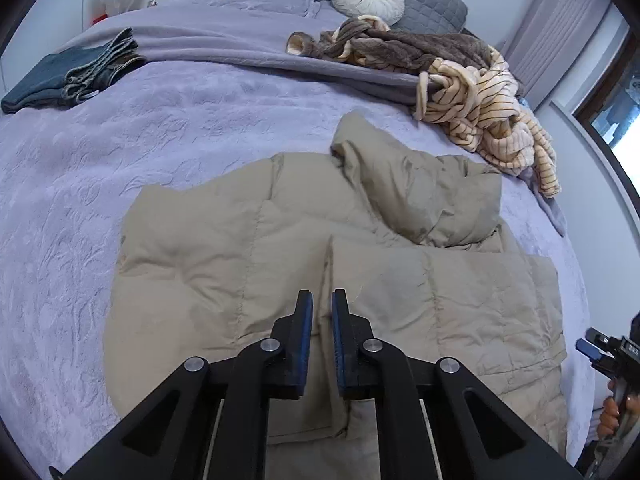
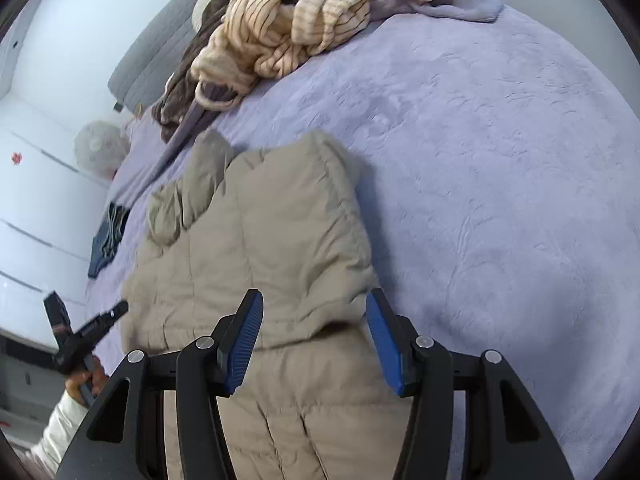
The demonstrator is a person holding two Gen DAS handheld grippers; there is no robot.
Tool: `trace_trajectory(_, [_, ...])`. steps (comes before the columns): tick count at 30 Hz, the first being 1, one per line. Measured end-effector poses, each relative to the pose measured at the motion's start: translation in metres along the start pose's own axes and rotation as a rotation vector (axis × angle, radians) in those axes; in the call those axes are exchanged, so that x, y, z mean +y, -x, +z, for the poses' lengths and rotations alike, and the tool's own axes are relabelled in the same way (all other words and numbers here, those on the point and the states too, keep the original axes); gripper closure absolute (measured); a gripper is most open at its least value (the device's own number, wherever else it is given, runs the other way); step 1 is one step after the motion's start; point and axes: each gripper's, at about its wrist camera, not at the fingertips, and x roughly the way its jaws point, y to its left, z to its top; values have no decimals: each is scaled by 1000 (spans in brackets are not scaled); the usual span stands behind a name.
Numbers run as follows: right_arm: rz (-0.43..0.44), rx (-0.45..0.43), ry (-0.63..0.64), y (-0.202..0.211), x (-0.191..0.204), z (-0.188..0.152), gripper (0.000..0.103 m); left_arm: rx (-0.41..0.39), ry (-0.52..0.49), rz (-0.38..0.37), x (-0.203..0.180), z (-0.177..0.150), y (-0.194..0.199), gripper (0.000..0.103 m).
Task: Fold large clothes
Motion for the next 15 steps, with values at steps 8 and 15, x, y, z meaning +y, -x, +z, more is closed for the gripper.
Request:
trace_trajectory(8, [131,125,-156,-74,-8,43,84,96,-103,19,-41,-6,-46,91])
trace_trajectory(15, [-54,127,36,-102,-11,42,86,117,-44,-22,-25,-25,-73,91])
